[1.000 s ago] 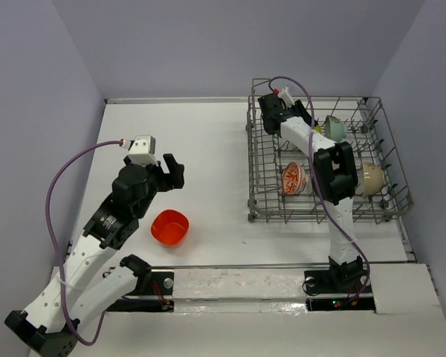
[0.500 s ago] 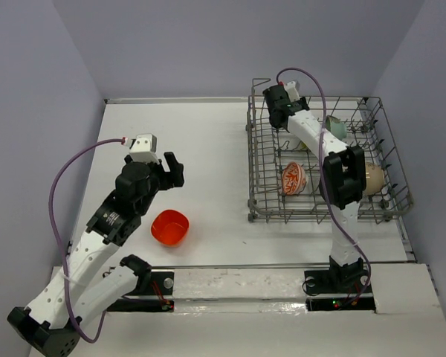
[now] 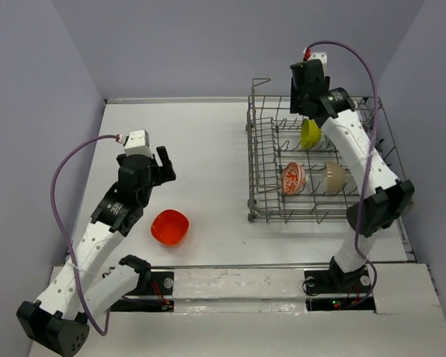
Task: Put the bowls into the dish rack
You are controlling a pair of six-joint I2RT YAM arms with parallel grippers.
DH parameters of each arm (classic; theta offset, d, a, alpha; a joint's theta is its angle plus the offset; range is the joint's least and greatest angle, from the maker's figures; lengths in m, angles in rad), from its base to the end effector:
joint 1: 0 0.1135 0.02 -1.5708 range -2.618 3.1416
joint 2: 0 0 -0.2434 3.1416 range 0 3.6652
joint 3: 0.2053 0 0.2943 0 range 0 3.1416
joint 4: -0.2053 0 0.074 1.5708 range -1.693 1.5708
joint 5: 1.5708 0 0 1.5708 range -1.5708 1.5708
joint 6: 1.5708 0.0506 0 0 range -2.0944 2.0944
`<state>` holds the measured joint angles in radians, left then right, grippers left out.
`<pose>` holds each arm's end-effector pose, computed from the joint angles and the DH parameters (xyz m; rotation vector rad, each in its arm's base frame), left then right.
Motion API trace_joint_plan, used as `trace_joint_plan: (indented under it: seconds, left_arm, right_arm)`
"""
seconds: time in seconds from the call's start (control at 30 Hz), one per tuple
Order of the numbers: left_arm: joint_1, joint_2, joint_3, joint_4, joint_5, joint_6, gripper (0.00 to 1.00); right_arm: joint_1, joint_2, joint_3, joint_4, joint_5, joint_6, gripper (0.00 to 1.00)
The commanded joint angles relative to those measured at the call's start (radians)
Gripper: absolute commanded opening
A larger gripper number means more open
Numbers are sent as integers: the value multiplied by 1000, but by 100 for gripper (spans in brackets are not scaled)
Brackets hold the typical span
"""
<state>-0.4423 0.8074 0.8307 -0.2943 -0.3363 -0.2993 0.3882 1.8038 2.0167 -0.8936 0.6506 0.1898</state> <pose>0.2382 -0.0943 0.3235 -0.1040 1.8285 -0.2129 0.4132 0.1359 0.3979 0.1278 2.1159 -0.3921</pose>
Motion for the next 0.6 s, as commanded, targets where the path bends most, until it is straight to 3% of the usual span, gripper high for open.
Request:
trace_joint_plan:
  seconds: [0.0,0.33,0.47,0.57]
  left_arm:
    - [51,1,-2,9,-53,-23,88]
    - [345,36,-8,37,29,-81,88]
    - [511,42,-21,72,149,-103,88]
    - [557,30,-33,73,163,-110,88]
  right_arm:
    - [125,-156,-47,-50,-270,65,58]
    - [618,-366,-392,79,-387,160,61]
    - [809,-316,-435,146,-369,192,61]
    - [934,-232,-403,151,-300,198,61]
